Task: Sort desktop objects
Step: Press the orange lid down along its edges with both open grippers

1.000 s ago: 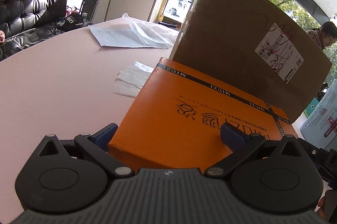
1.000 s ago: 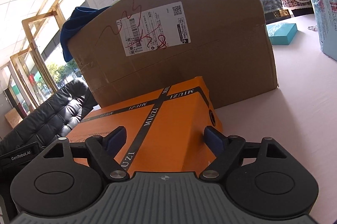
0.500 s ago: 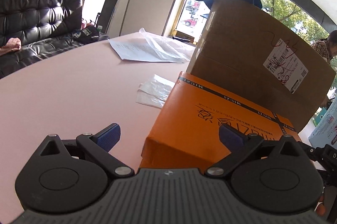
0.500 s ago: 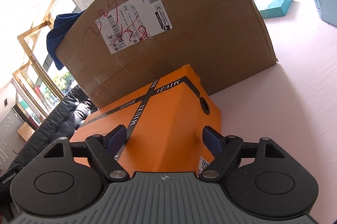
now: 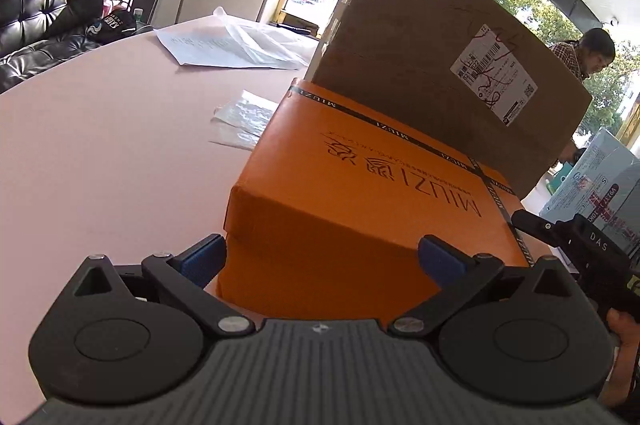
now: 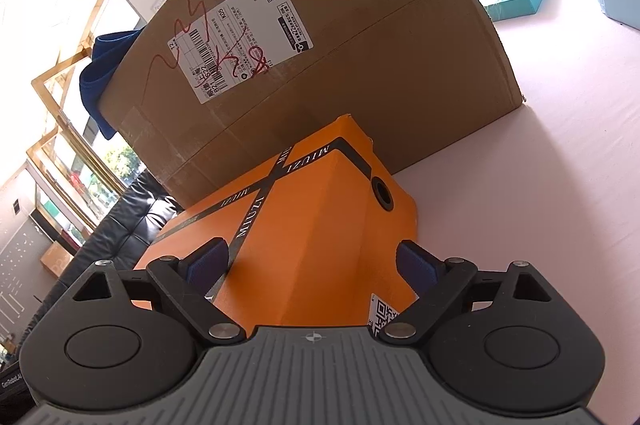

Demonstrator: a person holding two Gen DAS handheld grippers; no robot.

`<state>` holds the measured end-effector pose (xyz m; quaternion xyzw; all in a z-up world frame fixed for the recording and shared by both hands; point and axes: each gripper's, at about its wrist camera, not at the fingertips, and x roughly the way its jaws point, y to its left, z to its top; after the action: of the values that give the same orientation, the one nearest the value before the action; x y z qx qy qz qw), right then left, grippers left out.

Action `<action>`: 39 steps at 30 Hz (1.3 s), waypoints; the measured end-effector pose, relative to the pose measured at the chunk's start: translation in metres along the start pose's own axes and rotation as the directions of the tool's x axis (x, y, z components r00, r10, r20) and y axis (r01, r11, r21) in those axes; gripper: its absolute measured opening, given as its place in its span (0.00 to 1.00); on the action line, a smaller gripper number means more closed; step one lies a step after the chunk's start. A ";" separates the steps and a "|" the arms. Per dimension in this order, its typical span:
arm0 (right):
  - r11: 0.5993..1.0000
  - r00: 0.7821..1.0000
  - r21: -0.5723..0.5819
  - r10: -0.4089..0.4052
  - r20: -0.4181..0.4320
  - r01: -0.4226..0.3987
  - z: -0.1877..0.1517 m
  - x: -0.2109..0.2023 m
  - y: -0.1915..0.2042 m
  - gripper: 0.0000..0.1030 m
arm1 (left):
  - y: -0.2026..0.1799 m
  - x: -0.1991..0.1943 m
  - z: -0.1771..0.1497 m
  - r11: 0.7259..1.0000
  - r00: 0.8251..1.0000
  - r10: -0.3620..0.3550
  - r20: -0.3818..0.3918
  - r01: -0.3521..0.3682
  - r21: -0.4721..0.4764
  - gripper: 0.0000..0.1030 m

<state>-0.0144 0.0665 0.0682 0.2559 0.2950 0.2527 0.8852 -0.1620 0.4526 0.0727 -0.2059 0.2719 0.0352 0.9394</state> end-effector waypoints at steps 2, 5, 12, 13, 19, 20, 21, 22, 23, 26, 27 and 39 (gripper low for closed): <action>1.000 1.000 -0.001 0.006 -0.004 -0.006 0.000 0.000 0.000 0.87 | -0.004 0.002 0.001 1.000 1.000 0.018 0.000 -0.018 -0.016 1.00; 1.000 1.000 0.012 0.024 -0.019 -0.024 0.000 0.002 -0.001 0.87 | -0.006 0.003 0.001 0.999 0.999 0.034 0.002 -0.034 -0.037 1.00; 0.994 0.998 -0.108 0.001 0.059 0.005 -0.002 -0.007 0.015 0.64 | -0.005 0.003 0.010 0.998 0.998 0.045 0.042 -0.044 -0.037 1.00; 0.992 0.997 -0.124 -0.012 0.074 0.021 -0.002 -0.008 0.017 0.61 | -0.005 0.005 0.011 0.998 0.997 0.060 0.055 -0.058 -0.034 1.00; 0.990 0.992 -0.135 -0.024 0.120 0.041 0.007 -0.013 0.014 0.36 | -0.023 0.005 0.027 0.971 0.959 0.210 0.192 -0.228 0.075 0.98; 0.990 0.992 -0.137 -0.019 0.121 0.036 0.010 -0.013 0.013 0.33 | -0.027 0.005 0.030 0.961 0.948 0.234 0.214 -0.258 0.095 0.98; 0.988 0.992 -0.153 -0.014 0.128 0.034 0.013 -0.013 0.015 0.29 | -0.031 0.005 0.034 0.951 0.937 0.256 0.236 -0.289 0.114 0.98; 0.984 0.991 -0.173 -0.009 0.137 0.033 0.016 -0.013 0.017 0.27 | -0.033 0.008 0.038 0.944 0.933 0.272 0.235 -0.306 0.122 0.98; 0.981 0.989 -0.193 -0.005 0.146 0.033 0.019 -0.013 0.019 0.24 | -0.034 0.014 0.044 0.938 0.931 0.290 0.220 -0.322 0.127 0.98; 0.961 0.990 -0.270 -0.017 0.142 0.056 0.021 -0.009 0.029 0.22 | -0.027 0.037 0.058 0.937 0.941 0.313 0.126 -0.328 0.122 0.86; 0.958 0.990 -0.279 -0.026 0.142 0.065 0.020 -0.007 0.031 0.21 | -0.024 0.041 0.060 0.940 0.944 0.311 0.114 -0.323 0.112 0.82; 0.926 0.988 -0.363 -0.058 0.143 0.107 0.012 -0.005 0.035 0.19 | 0.004 0.061 0.061 0.962 0.961 0.269 0.062 -0.271 0.037 0.88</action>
<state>-0.0200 0.0860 0.0995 0.0880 0.1947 0.2490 0.9446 -0.0803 0.4781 0.0863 -0.1446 0.2716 0.1626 0.9375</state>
